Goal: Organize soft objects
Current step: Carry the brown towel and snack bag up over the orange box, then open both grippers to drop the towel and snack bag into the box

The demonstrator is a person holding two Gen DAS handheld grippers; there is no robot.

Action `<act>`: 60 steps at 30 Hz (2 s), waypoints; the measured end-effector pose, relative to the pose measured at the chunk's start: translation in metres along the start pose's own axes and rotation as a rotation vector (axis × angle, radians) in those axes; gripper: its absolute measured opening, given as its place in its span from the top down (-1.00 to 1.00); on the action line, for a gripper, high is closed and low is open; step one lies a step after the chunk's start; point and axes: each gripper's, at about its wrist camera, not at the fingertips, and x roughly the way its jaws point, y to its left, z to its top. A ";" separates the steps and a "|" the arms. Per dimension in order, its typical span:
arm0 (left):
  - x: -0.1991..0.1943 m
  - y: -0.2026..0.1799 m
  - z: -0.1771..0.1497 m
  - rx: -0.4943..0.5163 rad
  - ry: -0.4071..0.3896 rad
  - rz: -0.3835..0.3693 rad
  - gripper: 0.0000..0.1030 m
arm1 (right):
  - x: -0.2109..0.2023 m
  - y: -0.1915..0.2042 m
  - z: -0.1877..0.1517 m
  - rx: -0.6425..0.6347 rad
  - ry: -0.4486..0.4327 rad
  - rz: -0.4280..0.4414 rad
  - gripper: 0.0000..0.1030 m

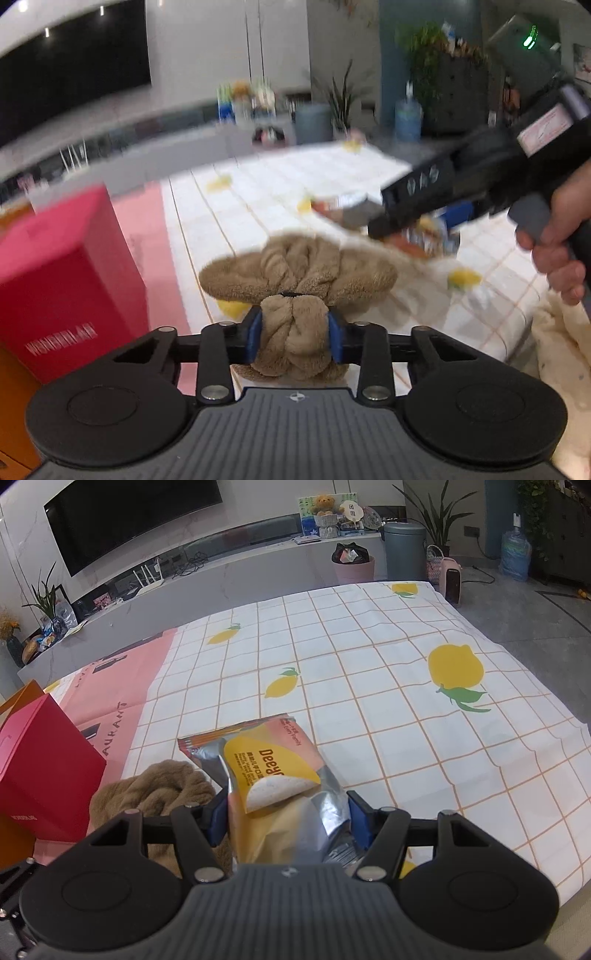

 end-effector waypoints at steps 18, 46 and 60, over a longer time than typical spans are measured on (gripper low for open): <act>-0.063 0.063 0.075 -0.045 -0.245 -0.013 0.32 | -0.042 0.041 0.027 0.005 -0.115 -0.017 -0.22; -0.125 0.256 -0.009 -0.061 -0.067 0.380 0.31 | 0.004 0.416 0.062 -0.558 -0.036 0.297 -0.22; -0.136 0.278 -0.026 -0.163 0.007 0.313 0.31 | 0.112 0.464 0.038 -0.740 0.183 0.154 -0.22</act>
